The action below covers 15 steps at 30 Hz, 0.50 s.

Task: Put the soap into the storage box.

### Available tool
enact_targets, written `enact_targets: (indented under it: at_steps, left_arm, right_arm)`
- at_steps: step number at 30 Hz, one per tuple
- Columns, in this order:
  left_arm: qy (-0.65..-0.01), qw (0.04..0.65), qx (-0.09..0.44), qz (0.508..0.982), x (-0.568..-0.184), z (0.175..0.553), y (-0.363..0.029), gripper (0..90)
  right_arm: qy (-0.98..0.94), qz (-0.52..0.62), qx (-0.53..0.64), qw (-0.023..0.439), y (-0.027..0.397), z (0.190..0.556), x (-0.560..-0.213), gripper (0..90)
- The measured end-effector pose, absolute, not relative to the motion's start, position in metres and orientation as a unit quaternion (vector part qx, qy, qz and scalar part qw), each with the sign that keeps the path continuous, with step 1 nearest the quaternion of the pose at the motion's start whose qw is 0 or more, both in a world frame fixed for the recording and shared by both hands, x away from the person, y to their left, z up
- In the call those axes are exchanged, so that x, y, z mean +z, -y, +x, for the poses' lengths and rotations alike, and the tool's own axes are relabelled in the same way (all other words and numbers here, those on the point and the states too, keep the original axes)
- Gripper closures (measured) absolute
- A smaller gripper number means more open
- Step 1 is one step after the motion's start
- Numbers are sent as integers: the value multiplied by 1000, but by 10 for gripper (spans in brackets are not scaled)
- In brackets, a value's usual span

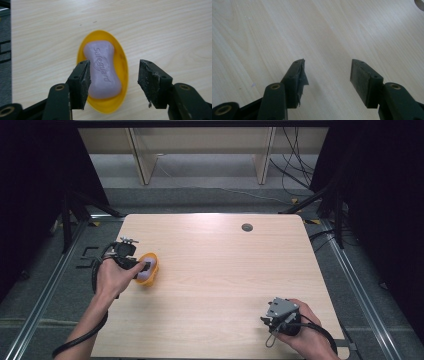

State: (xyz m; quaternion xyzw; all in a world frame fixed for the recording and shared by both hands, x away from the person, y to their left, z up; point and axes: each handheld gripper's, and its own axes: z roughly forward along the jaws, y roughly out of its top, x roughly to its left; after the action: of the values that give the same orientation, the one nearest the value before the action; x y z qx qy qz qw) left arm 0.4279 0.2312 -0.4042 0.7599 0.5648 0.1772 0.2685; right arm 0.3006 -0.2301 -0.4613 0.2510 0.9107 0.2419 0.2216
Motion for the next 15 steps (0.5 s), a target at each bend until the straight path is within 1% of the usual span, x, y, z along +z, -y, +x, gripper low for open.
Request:
enact_targets:
  at_steps: [1,4,9,10,12,15]
  left_arm:
    - [-561,274,176,761,-405,425,-232,426]
    - [-550,288,180,763,-410,412,-233,426]
    - [-545,287,183,766,-414,400,-236,426]
    - [-545,287,182,766,-415,396,-237,426]
    - [-542,290,184,766,-418,391,-237,426]
    - [-535,300,187,768,-422,377,-238,426]
  right_arm:
    - [-914,231,244,228,231,304,-461,460]
    - [-914,231,244,229,231,303,-461,459]
    - [-914,228,243,232,231,304,-461,459]
    - [-913,238,243,226,230,303,-461,458]
    - [-914,227,241,234,231,304,-461,458]
    - [-914,236,241,227,231,303,-461,457]
